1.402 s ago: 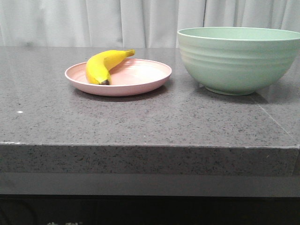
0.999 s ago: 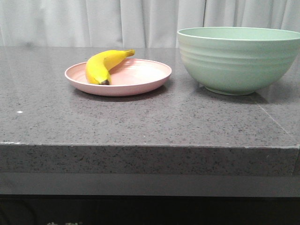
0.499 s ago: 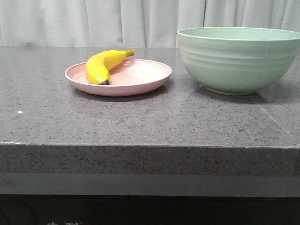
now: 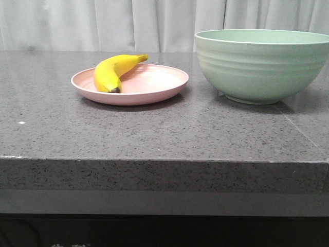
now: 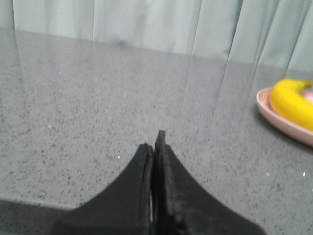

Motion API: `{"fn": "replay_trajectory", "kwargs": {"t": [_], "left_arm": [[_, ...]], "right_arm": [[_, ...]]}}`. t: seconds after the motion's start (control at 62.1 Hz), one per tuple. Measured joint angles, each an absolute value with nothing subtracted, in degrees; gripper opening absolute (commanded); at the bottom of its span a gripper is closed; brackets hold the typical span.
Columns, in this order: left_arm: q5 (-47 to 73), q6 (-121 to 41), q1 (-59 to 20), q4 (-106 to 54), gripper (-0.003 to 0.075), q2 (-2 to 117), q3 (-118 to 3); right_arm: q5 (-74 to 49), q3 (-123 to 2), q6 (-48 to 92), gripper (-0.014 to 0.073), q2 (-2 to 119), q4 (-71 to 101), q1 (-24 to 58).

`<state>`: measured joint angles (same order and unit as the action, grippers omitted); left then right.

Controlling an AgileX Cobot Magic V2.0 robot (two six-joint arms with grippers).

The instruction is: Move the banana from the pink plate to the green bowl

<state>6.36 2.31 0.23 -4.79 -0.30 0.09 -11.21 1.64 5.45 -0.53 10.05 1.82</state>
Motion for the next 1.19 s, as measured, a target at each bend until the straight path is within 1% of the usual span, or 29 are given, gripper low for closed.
{"fn": "replay_trajectory", "kwargs": {"t": [0.097,0.193,0.29,0.403,0.516,0.58,0.612,0.628,0.644,0.661,0.693,0.709,0.725,0.741,0.757,0.773,0.789,0.806,0.838,0.886,0.918,1.015,1.063,1.192], "left_arm": [[7.0,2.3,0.2,-2.6,-0.0018,-0.3,-1.8],[9.0,2.3,0.2,0.6,-0.0018,1.9,-7.2],[10.8,2.3,0.2,1.8,-0.0018,8.8,-14.7],[11.8,2.3,0.2,2.1,-0.0018,17.5,-20.2],[12.0,2.3,0.2,2.1,-0.0018,24.1,-22.6],[11.9,2.3,0.2,2.1,-0.0002,25.7,-22.8],[11.9,2.3,0.2,2.1,0.0031,26.0,-22.8],[11.9,2.3,0.2,2.1,0.0051,26.2,-22.9],[11.9,2.3,0.2,2.1,0.0088,26.2,-22.9],[11.9,2.3,0.2,2.1,0.0116,26.2,-22.9],[11.9,2.3,0.2,2.1,0.0183,26.2,-22.9],[11.7,2.3,0.2,2.1,0.0242,26.2,-22.9],[11.7,2.3,0.2,2.1,0.0282,26.2,-22.9],[11.7,2.3,0.2,2.1,0.0345,26.2,-22.9],[11.7,2.3,0.2,2.1,0.0386,26.2,-22.9],[11.6,2.3,0.2,2.1,0.0444,26.2,-22.9],[11.6,2.3,0.2,2.1,0.0478,26.2,-22.9],[11.6,2.3,0.2,2.1,0.0524,26.2,-22.9],[11.2,2.3,0.2,2.1,0.0582,26.2,-22.9],[10.4,2.3,0.2,2.1,0.0624,26.2,-22.9],[9.8,2.3,0.2,1.5,0.0638,26.2,-22.9],[10.1,2.3,0.2,-0.9,0.0632,26.4,-23.2],[12.1,2.3,-0.2,-1.7,0.0633,27.0,-24.1],[21.8,1.6,-4.2,-2.3,0.0631,32.3,-30.2]], "right_arm": [[-12.6,-0.7,5.4,-0.006,-0.5,10.0,1.8],[-13.7,-6.5,5.4,-0.006,1.1,10.2,1.8],[-14.8,-13.4,5.4,-0.006,5.9,10.4,1.8],[-16.1,-20.0,5.4,-0.006,13.7,10.7,1.8],[-18.4,-24.3,5.4,-0.006,20.0,10.8,1.8],[-19.0,-25.0,5.4,-0.0036,22.1,10.8,1.8],[-19.5,-25.1,5.4,-0.0008,22.9,10.8,1.8],[-19.7,-25.1,5.4,0.0023,23.2,10.8,1.8],[-19.8,-25.1,5.4,0.0048,23.4,10.8,1.8],[-20.0,-25.1,5.4,0.0078,23.6,10.8,1.8],[-20.2,-25.1,5.4,0.0167,23.8,10.8,1.8],[-20.3,-25.1,5.4,0.0228,23.8,10.8,1.8],[-20.3,-25.1,5.4,0.0272,23.8,10.8,1.8],[-20.3,-25.1,5.4,0.0316,23.8,10.8,1.8],[-20.3,-25.1,5.4,0.0381,23.8,10.8,1.8],[-20.3,-25.1,5.4,0.0423,23.8,10.8,1.8],[-20.3,-25.1,5.4,0.0482,23.8,10.8,1.8],[-20.3,-25.1,5.4,0.0517,23.8,10.8,1.8],[-20.3,-25.1,5.4,0.0591,23.8,10.8,1.8],[-20.3,-25.1,5.4,0.0665,23.8,10.8,1.8],[-20.3,-25.1,5.4,0.0657,23.8,10.8,1.8],[-20.3,-25.1,5.4,0.0638,23.8,10.8,1.8],[-20.3,-25.1,5.4,0.0633,23.8,10.8,1.8],[-20.3,-25.1,5.4,0.0633,23.8,10.8,1.8]]}}
